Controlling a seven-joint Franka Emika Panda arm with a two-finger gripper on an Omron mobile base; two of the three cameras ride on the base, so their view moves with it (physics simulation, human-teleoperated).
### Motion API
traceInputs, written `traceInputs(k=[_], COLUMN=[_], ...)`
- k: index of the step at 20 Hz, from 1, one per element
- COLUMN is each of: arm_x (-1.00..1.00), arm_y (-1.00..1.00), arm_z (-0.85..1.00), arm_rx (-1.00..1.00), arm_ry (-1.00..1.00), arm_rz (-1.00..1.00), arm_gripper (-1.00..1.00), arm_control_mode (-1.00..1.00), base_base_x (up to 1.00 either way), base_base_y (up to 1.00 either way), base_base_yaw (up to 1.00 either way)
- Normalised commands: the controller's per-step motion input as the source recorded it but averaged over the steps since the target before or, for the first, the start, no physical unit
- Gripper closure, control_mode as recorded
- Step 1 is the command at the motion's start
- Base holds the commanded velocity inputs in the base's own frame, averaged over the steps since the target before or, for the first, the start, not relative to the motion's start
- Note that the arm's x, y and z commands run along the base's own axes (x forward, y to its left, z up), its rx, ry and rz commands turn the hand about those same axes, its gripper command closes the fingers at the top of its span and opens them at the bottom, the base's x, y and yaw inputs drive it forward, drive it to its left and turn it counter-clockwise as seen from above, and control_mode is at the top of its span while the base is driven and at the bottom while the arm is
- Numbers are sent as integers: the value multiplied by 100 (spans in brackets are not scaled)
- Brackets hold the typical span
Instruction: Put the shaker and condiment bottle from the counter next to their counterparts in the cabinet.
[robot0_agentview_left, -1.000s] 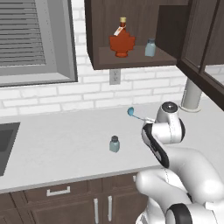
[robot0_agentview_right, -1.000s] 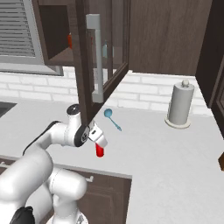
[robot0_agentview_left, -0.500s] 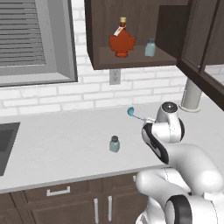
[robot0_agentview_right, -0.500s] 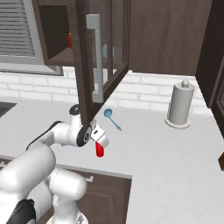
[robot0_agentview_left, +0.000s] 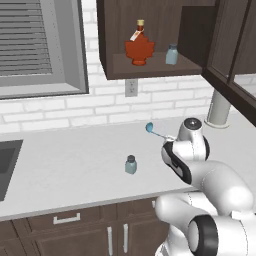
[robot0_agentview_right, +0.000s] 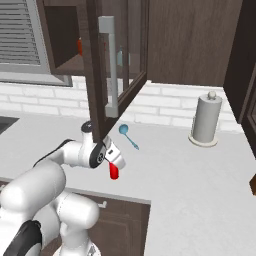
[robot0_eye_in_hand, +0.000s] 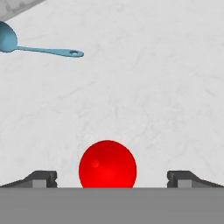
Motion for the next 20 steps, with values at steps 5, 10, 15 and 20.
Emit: traceInputs(k=[5,10,15,20], arm_x=[0,0,0,0], arm_y=[0,0,0,0], arm_z=[-14,-16,-16,-15], arm_rx=[0,0,0,0], arm_ry=[0,0,0,0], arm_rz=[0,0,0,0], arm_gripper=[-100,100,100,100], arm_control_mode=[-100,-100,-100,-100], base_base_x=[0,0,0,0], base_base_y=[0,0,0,0], base_base_yaw=[0,0,0,0])
